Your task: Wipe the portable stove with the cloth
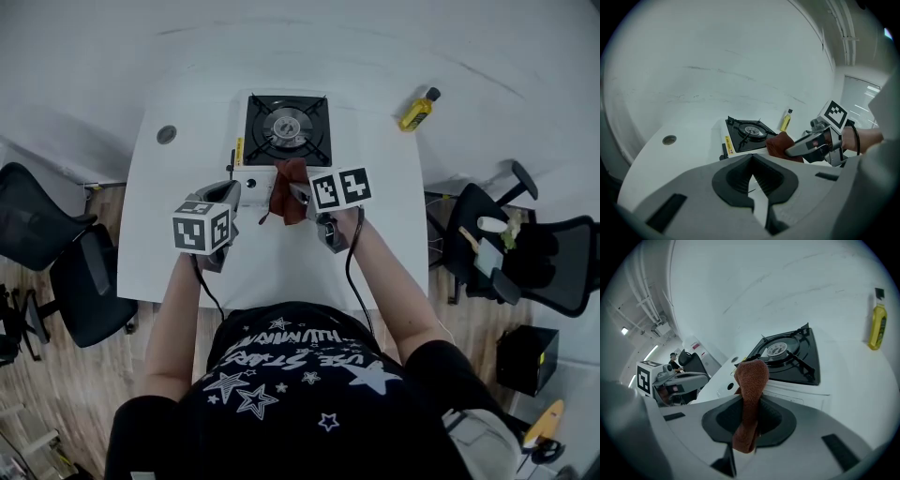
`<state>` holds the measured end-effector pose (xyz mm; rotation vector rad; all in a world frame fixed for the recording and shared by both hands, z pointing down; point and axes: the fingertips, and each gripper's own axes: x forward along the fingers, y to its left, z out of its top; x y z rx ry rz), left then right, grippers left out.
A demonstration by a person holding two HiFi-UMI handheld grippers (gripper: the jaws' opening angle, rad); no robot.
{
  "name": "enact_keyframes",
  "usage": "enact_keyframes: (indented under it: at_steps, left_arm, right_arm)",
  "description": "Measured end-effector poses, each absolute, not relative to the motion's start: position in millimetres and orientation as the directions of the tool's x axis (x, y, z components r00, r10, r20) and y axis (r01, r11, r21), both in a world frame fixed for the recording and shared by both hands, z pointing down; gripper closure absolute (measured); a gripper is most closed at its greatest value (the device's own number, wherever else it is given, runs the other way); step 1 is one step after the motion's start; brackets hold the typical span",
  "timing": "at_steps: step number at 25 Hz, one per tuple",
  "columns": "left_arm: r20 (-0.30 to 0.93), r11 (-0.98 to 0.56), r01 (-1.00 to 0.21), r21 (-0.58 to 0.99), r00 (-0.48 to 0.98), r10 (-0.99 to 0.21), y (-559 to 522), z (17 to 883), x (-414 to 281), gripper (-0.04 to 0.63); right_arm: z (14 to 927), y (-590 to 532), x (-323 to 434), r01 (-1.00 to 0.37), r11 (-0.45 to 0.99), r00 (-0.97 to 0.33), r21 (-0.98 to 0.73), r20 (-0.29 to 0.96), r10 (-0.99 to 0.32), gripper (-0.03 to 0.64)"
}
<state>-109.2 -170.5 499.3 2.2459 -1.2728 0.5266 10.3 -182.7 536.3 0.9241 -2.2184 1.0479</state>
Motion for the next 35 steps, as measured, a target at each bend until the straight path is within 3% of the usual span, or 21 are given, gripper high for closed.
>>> enact_keyframes:
  at_steps: [18, 35]
  left_arm:
    - [0.549, -0.478, -0.846, 0.234, 0.521, -0.654, -164, 497, -53, 0.589]
    - [0.549, -0.431, -0.874, 0.224, 0.479, -0.685, -147, 491, -37, 0.589]
  right_arm:
    - [537, -175, 96, -0.806, 0.392, -0.586, -0.444, 0.693, -0.42, 0.554]
    - [536, -168, 116, -0.79, 0.406, -0.607, -0.459, 0.681, -0.411, 0.552]
